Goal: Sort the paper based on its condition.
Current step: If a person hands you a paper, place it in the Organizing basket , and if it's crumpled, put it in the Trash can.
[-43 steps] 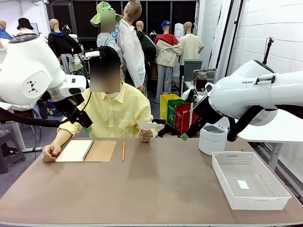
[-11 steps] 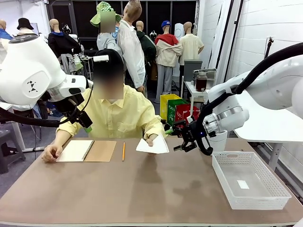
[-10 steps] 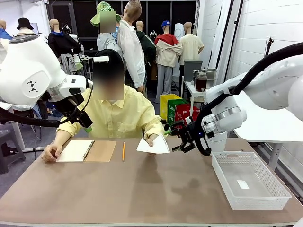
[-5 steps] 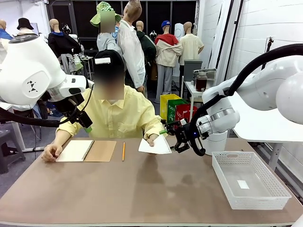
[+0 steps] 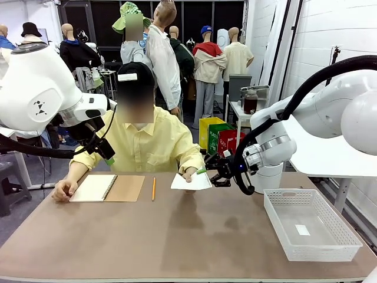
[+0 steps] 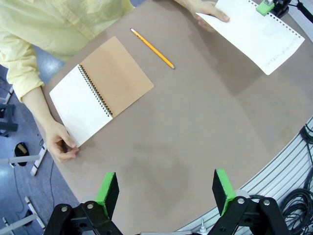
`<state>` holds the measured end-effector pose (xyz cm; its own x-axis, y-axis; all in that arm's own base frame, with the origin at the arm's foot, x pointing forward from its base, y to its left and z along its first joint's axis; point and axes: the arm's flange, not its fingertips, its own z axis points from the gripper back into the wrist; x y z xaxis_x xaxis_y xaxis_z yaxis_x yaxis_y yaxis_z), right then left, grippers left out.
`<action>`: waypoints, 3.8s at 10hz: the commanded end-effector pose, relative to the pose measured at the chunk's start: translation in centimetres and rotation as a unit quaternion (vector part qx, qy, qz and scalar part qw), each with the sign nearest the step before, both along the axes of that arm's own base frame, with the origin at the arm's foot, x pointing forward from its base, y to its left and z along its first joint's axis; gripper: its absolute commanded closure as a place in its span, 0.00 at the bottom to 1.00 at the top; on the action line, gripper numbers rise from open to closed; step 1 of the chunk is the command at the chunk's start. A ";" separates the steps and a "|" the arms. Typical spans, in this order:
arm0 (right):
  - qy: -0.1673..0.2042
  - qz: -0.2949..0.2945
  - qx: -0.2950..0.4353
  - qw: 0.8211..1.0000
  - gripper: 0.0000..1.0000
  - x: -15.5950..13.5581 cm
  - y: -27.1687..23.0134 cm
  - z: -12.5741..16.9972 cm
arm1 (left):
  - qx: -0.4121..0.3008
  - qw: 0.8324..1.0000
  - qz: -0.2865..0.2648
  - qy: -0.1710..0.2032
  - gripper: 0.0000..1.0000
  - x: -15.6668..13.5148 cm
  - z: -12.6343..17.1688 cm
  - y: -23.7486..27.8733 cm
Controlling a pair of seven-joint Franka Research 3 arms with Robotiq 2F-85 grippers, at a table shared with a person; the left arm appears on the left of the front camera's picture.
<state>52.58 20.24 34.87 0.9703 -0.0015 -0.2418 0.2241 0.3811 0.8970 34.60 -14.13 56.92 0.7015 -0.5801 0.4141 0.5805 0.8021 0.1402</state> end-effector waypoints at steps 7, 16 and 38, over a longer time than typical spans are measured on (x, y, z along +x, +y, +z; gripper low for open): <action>-0.011 0.008 -0.045 0.999 1.00 -0.1 -0.8 1.6 | -0.001 1.000 -0.001 0.000 0.00 0.0 0.1 0.1; -0.217 0.065 -0.289 0.930 1.00 -8.1 -15.3 10.7 | -0.001 1.000 -0.001 0.000 0.00 0.0 0.1 0.1; -0.054 0.013 -0.429 0.902 0.36 -7.7 -24.8 -0.8 | -0.001 1.000 -0.001 0.000 0.00 0.0 0.1 0.1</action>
